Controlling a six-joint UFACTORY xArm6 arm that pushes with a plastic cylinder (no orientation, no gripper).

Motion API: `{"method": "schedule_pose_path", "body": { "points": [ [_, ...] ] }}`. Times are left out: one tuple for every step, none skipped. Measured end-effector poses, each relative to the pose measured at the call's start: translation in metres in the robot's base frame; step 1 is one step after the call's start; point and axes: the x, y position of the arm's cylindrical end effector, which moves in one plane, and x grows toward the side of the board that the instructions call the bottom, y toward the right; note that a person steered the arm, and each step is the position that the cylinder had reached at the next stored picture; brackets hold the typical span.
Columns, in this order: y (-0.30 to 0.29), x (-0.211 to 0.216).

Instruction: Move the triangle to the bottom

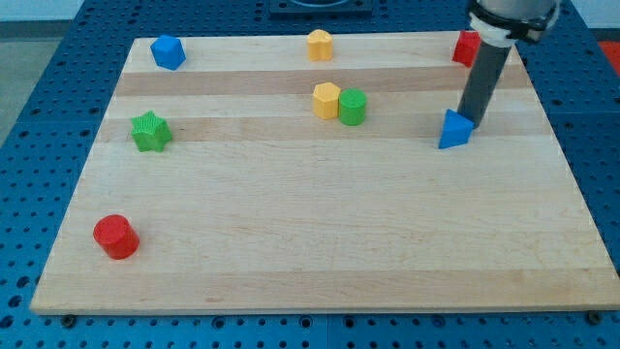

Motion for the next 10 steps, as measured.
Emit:
{"method": "schedule_pose_path", "body": {
  "points": [
    [-0.016, 0.003],
    [-0.022, 0.021],
    [-0.042, 0.036],
    [-0.074, 0.037],
    [-0.103, 0.048],
    [-0.120, 0.069],
    [-0.125, 0.084],
    [-0.108, 0.080],
    [-0.070, 0.075],
    [-0.059, 0.082]
  ]
}}
